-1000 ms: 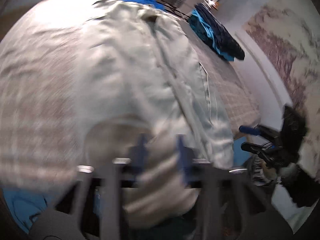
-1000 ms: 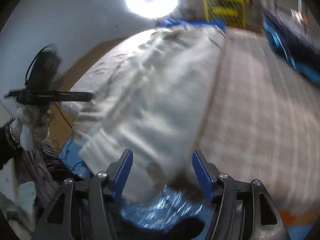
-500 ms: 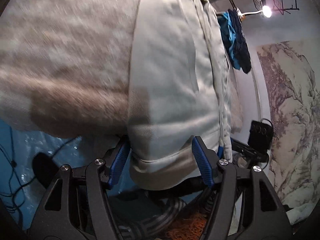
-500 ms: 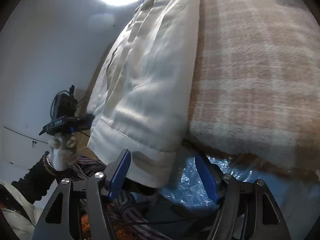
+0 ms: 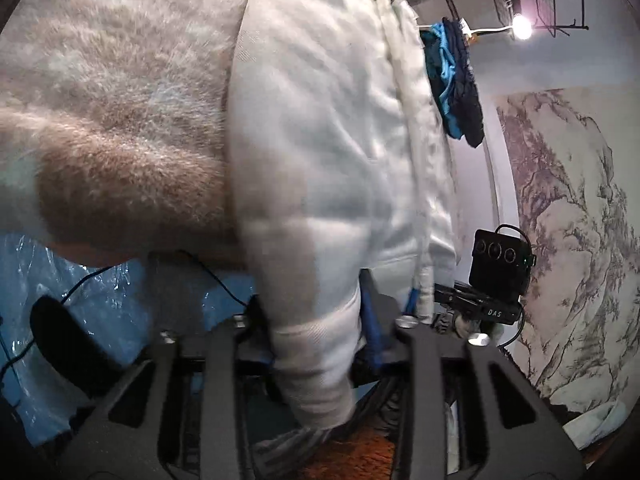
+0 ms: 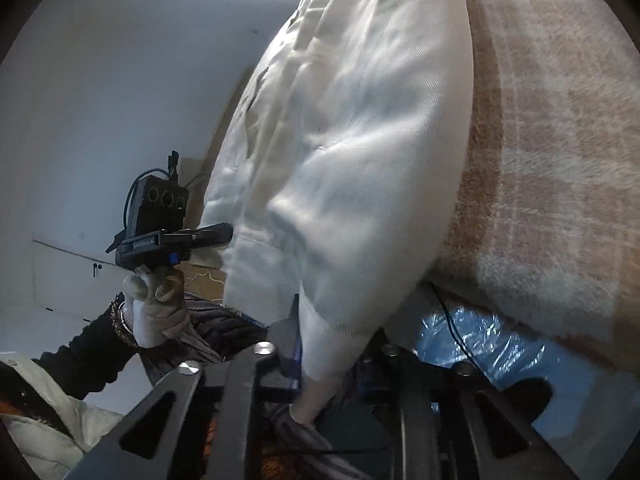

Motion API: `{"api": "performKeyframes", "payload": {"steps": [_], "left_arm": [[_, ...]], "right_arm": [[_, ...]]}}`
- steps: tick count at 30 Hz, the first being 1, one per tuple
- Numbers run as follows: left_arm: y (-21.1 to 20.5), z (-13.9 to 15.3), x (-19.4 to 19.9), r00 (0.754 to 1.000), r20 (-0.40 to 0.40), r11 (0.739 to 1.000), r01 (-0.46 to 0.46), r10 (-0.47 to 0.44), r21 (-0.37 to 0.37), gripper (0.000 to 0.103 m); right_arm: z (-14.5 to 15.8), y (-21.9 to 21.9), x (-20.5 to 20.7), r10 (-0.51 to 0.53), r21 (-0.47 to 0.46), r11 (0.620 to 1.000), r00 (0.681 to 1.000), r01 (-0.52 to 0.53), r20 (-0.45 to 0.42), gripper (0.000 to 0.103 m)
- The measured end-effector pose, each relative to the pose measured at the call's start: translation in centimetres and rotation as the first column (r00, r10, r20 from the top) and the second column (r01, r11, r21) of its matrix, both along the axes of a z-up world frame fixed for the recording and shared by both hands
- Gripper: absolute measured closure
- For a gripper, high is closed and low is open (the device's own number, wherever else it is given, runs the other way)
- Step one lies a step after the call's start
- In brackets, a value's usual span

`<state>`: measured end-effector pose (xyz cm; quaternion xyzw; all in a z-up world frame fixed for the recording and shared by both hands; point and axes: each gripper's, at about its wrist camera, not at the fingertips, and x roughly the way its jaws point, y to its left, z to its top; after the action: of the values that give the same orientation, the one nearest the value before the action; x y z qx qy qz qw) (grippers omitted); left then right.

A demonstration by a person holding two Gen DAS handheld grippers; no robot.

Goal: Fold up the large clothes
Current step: 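Grasp the jacket hem with both grippers and lift it toward the collar, then lay the hem over the jacket toward the blue collar with both grippers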

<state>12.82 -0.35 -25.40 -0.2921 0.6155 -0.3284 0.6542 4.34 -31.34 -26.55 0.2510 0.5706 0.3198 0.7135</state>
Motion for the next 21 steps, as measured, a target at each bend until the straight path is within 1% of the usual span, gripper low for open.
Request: {"api": "performKeyframes", "payload": {"steps": [2, 3, 4, 5, 7, 8, 11, 13, 15, 17, 19, 21], "left_arm": [[0.1, 1.7, -0.7, 1.0, 0.031, 1.0, -0.005, 0.005, -0.006, 0.08], [0.0, 2.2, -0.8, 0.999, 0.049, 1.0, 0.0, 0.0, -0.004, 0.08], [-0.1, 2.4, -0.7, 0.999, 0.054, 1.0, 0.005, -0.005, 0.012, 0.08], [-0.3, 2.1, -0.4, 0.999, 0.038, 1.0, 0.006, -0.007, 0.025, 0.08], [-0.7, 1.3, 0.2, 1.0, -0.005, 0.999, 0.008, -0.008, 0.048, 0.08], [-0.8, 1.4, 0.3, 1.0, -0.005, 0.999, 0.009, -0.009, 0.052, 0.081], [-1.0, 3.4, 0.4, 0.998, 0.06, 0.998, 0.023, -0.026, 0.055, 0.082], [-0.9, 5.1, 0.8, 0.998, 0.069, 1.0, 0.011, -0.012, 0.01, 0.082], [-0.9, 6.5, 1.6, 0.997, 0.08, 1.0, -0.001, 0.002, -0.018, 0.082], [-0.7, 7.7, 2.8, 0.997, 0.074, 0.997, -0.026, 0.032, -0.076, 0.082], [-0.6, 8.6, 4.0, 0.997, 0.064, 0.992, -0.045, 0.053, -0.116, 0.082], [-0.6, 9.2, 5.5, 0.995, 0.057, 0.988, -0.069, 0.078, -0.141, 0.082]], "right_arm": [[1.8, -0.3, -0.7, -0.005, 0.029, 1.0, 0.999, 0.004, 0.036, 0.091], [2.6, -0.4, -0.9, -0.005, 0.024, 1.0, 0.998, 0.003, 0.068, 0.091], [2.8, -0.5, -1.0, -0.006, 0.017, 1.0, 0.997, 0.005, 0.079, 0.091], [2.5, -0.4, -0.9, -0.007, 0.014, 1.0, 0.998, 0.006, 0.066, 0.092], [1.0, 0.2, -0.5, 0.004, -0.045, 0.999, 1.0, -0.003, 0.016, 0.092], [0.8, 0.5, -0.3, 0.006, -0.06, 0.998, 1.0, -0.005, 0.007, 0.092], [1.6, 0.5, 0.0, -0.014, -0.011, 1.0, 1.0, 0.014, 0.012, 0.093], [3.1, 0.1, 0.5, -0.034, 0.04, 0.999, 0.999, 0.033, 0.024, 0.093], [4.3, -0.5, 1.1, -0.061, 0.081, 0.995, 0.998, 0.058, 0.03, 0.093], [5.7, -1.2, 1.9, -0.101, 0.126, 0.987, 0.994, 0.096, 0.037, 0.094], [6.8, -1.7, 2.9, -0.142, 0.162, 0.978, 0.989, 0.134, 0.038, 0.094], [8.1, -2.6, 4.2, -0.19, 0.182, 0.967, 0.981, 0.179, 0.045, 0.094]]}}
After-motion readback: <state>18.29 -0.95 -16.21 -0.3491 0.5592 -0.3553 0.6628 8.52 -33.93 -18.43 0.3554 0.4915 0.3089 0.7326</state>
